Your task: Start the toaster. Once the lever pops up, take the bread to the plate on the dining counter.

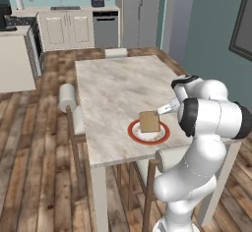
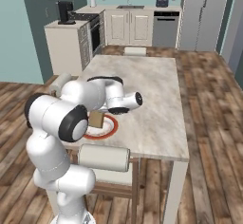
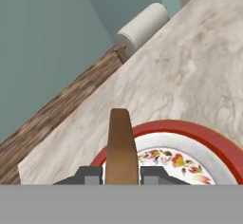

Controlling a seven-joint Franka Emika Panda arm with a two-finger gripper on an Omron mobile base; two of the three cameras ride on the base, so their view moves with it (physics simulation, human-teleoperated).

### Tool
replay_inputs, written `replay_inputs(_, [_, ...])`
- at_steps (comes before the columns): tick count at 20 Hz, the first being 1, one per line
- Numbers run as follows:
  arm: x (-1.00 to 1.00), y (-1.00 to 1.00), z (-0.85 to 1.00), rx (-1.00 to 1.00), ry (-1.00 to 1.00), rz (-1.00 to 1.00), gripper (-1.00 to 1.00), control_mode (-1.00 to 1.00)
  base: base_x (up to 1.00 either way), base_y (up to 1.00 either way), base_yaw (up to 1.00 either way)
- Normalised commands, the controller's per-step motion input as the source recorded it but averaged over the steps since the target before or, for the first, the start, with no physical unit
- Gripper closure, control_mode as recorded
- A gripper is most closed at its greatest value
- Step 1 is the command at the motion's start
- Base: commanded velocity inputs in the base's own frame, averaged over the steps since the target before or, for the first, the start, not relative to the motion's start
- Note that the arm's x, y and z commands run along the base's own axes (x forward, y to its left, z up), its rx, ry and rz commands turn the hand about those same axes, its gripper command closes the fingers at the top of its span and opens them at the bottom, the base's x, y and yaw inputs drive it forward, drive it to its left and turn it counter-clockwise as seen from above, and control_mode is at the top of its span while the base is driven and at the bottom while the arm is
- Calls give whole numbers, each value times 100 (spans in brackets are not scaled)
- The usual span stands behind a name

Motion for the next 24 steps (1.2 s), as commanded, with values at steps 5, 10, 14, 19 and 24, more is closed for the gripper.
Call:
replay_inputs(5, [-12, 19, -8, 0, -1, 0, 100, -100, 0, 0, 0])
replay_inputs(10, [0, 10, -20, 0, -1, 0, 100, -100, 0, 0, 0])
replay_inputs(14, [0, 3, -42, 0, 0, 0, 100, -100, 0, 0, 0])
replay_inputs(19, [-5, 1, -46, 0, 0, 0, 100, -100, 0, 0, 0])
replay_inputs(24, [-24, 5, -8, 0, 0, 0, 100, -100, 0, 0, 0])
